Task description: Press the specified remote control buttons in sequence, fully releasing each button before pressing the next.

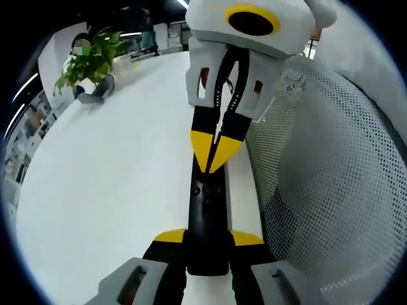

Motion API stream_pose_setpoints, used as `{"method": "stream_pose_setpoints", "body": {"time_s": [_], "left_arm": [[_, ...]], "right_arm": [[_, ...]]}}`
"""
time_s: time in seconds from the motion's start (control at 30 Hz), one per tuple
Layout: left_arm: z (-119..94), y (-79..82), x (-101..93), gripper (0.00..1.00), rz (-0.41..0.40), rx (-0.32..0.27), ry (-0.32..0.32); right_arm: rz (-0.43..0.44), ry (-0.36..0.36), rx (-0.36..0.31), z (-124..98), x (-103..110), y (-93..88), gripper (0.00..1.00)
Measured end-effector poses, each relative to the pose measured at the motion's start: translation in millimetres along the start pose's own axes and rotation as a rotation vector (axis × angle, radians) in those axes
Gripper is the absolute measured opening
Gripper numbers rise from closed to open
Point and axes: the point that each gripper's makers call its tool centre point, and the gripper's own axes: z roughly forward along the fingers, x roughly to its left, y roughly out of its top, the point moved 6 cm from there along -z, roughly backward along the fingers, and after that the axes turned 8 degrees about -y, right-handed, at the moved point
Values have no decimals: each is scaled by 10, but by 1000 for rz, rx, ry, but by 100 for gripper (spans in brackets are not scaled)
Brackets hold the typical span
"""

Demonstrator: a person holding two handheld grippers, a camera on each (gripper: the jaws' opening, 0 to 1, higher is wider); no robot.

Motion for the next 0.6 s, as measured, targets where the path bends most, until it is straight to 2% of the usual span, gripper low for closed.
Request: {"method": "stream_pose_setpoints", "body": {"time_s": [0.07, 0.1, 0.13, 0.17, 0.3, 0.4, 0.6], "left_arm": [[-1, -3, 1, 25, -3, -5, 0], [-2, -3, 2, 25, -5, -7, 1], [-2, -3, 2, 25, -11, -8, 2], [-1, -2, 3, 25, -12, -8, 3], [2, 5, 2, 25, -21, -5, 11], [0, -1, 4, 25, -22, -15, 10], [2, 4, 1, 25, -13, -9, 10]], "right_arm": [[39, 1, -40, -13, -12, -26, 0], [23, -10, -47, -20, 2, -38, 0], [-29, -33, -60, -23, 11, -30, 0], [-42, -39, -59, -27, 12, -31, 0], [18, -10, -69, -36, 68, 6, 0], [30, -12, -62, -12, 46, 19, 0], [15, -1, -52, 48, -1, 77, 0]]}}
